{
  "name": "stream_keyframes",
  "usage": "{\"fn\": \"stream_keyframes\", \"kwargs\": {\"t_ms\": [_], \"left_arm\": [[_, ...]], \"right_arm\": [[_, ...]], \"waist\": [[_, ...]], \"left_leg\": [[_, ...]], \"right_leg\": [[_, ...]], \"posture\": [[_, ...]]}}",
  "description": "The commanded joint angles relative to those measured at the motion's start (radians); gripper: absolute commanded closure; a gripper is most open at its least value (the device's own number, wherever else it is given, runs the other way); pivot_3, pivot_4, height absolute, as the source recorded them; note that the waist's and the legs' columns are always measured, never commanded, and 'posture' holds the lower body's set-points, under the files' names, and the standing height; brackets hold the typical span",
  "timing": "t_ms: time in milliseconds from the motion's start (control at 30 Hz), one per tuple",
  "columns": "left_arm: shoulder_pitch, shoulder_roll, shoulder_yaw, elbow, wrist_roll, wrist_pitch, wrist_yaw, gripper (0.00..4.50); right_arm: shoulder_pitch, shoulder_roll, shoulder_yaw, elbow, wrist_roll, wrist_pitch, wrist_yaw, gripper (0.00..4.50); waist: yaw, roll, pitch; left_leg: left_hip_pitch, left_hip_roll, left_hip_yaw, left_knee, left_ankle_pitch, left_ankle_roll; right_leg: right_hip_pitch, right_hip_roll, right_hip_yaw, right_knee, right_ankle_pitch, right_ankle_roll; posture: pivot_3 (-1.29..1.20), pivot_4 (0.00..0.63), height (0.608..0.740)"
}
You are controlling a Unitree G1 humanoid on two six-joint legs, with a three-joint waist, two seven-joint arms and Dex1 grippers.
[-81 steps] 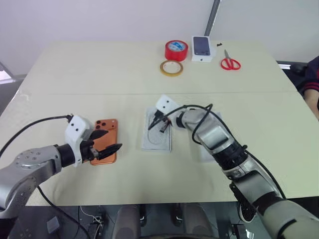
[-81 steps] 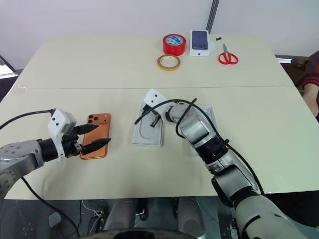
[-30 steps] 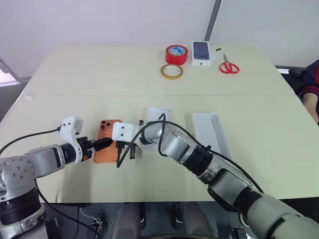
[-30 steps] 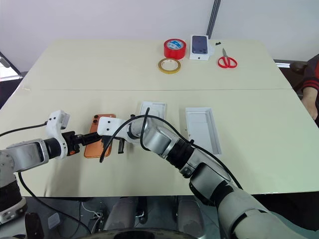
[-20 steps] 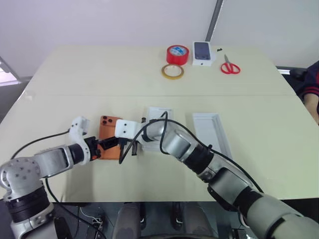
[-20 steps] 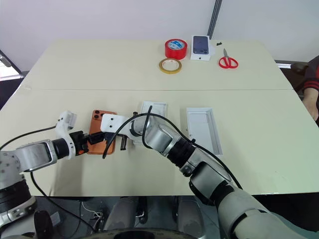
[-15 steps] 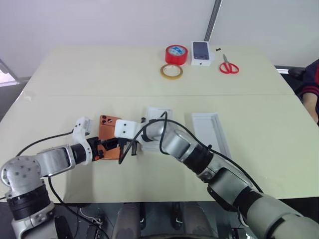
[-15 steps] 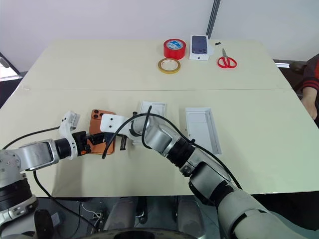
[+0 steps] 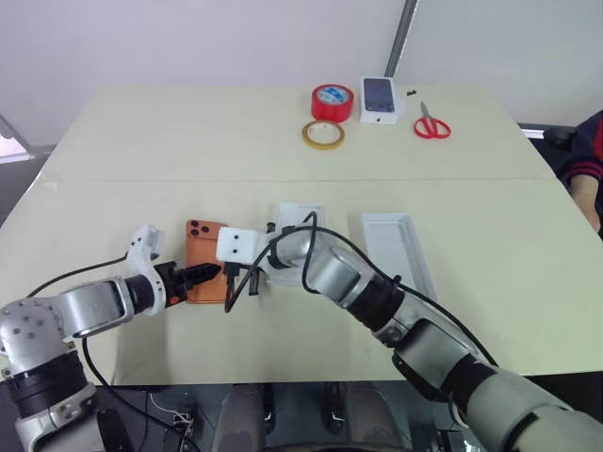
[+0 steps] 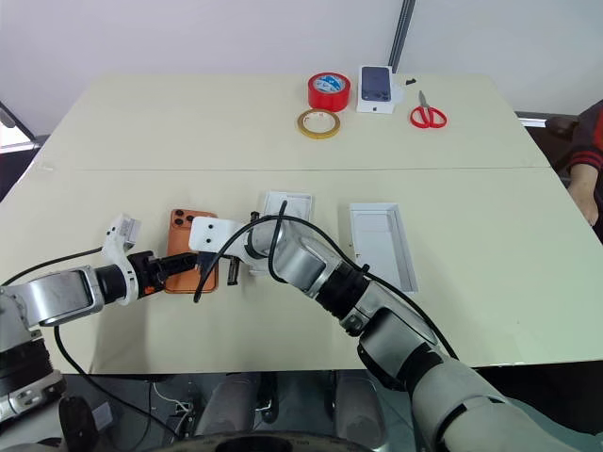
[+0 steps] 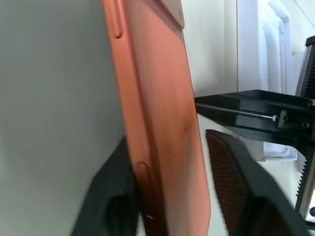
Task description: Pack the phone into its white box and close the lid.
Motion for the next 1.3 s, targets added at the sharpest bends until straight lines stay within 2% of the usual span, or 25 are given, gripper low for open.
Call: {"fn": "stream_keyframes", "kwargs": {"t_ms": [33,267,300,333,400,433,600,700,800,933,1167,1300], "left_arm": [[0.029,0.038,0.030,0.012,-0.096,-0.063,0.045,2.42],[0.095,0.116,-0.049,0.028,-0.265,-0.192,0.130,2.42],[0.103,0.125,-0.064,0.027,-0.285,-0.211,0.140,3.00],[0.111,0.134,-0.078,0.025,-0.303,-0.230,0.149,3.27],[0.127,0.149,-0.103,0.020,-0.348,-0.273,0.166,4.24],[0.137,0.158,-0.114,0.016,-0.376,-0.297,0.173,4.48],[0.174,0.203,-0.166,-0.009,-0.511,-0.424,0.204,4.48],[0.150,0.204,-0.184,-0.034,-0.557,-0.495,0.208,4.48],[0.082,0.175,-0.219,-0.060,-0.559,-0.540,0.207,4.48],[-0.031,0.125,-0.329,-0.069,-0.559,-0.575,0.236,4.48],[-0.176,0.064,-0.521,0.008,-0.522,-0.591,0.288,4.48],[-0.206,0.045,-0.568,0.035,-0.499,-0.587,0.279,4.48]], "right_arm": [[-0.001,-0.008,-0.025,-0.051,-0.002,0.004,0.009,4.50],[0.008,-0.041,-0.053,-0.121,0.005,0.034,0.016,4.50],[0.009,-0.047,-0.061,-0.139,0.009,0.040,0.017,4.50],[0.011,-0.053,-0.069,-0.157,0.013,0.045,0.019,4.50],[0.020,-0.069,-0.099,-0.215,0.034,0.070,0.033,4.50],[0.027,-0.081,-0.118,-0.254,0.050,0.085,0.046,4.50],[0.075,-0.169,-0.240,-0.469,0.156,0.169,0.104,4.50],[0.133,-0.243,-0.314,-0.551,0.204,0.130,0.118,4.50],[0.185,-0.342,-0.376,-0.595,0.250,0.111,0.155,4.50],[0.238,-0.432,-0.434,-0.598,0.283,0.089,0.161,4.50],[0.328,-0.540,-0.493,-0.610,0.296,0.090,0.139,4.50],[0.370,-0.590,-0.536,-0.625,0.311,0.108,0.122,4.50]], "waist": [[-0.001,0.000,0.000],[0.000,0.000,0.000],[0.000,0.000,0.000],[0.000,0.000,0.000],[0.006,0.000,0.000],[0.004,0.000,0.000],[0.002,0.000,0.000],[0.008,0.000,0.000],[0.009,-0.001,0.001],[0.007,-0.001,0.001],[0.008,-0.001,0.002],[0.008,-0.001,0.003]], "left_leg": [[0.000,0.000,0.000,0.000,0.000,0.000],[-0.001,0.000,0.000,-0.001,0.000,0.000],[-0.002,0.000,0.000,-0.002,0.000,0.000],[-0.002,0.000,0.000,-0.003,0.000,0.000],[-0.003,0.000,0.000,-0.003,0.000,0.000],[-0.002,0.000,0.000,-0.004,0.000,0.000],[-0.002,-0.001,0.001,-0.009,0.000,0.000],[-0.002,-0.001,0.001,-0.013,0.000,-0.001],[-0.003,-0.002,0.002,-0.015,0.000,-0.001],[-0.003,-0.002,0.003,-0.014,0.000,-0.001],[-0.001,-0.002,0.003,-0.013,0.003,0.003],[-0.001,-0.002,0.002,-0.009,0.003,0.003]], "right_leg": [[0.000,0.000,0.000,0.000,0.000,0.000],[-0.003,-0.003,0.000,-0.001,-0.001,-0.002],[-0.006,-0.003,0.001,-0.002,-0.001,-0.003],[-0.007,-0.003,0.001,-0.003,-0.001,-0.003],[-0.008,-0.003,0.001,-0.004,-0.001,-0.003],[-0.007,-0.003,0.001,-0.005,-0.001,-0.004],[-0.007,-0.003,0.002,-0.013,0.001,-0.006],[-0.008,-0.003,0.002,-0.015,0.001,-0.006],[-0.006,-0.003,0.002,-0.016,0.001,-0.006],[-0.003,-0.003,0.001,-0.017,0.001,-0.006],[0.000,0.004,0.001,-0.016,0.000,-0.005],[0.001,0.007,0.000,-0.016,0.000,-0.004]], "posture": [[0.00,0.150,0.740],[0.00,0.150,0.740],[0.00,0.150,0.740],[0.00,0.150,0.740],[0.00,0.150,0.740],[0.00,0.150,0.740],[0.00,0.150,0.740],[0.00,0.150,0.740],[0.00,0.150,0.740],[0.00,0.150,0.740],[0.00,0.150,0.740],[0.00,0.150,0.740]]}}
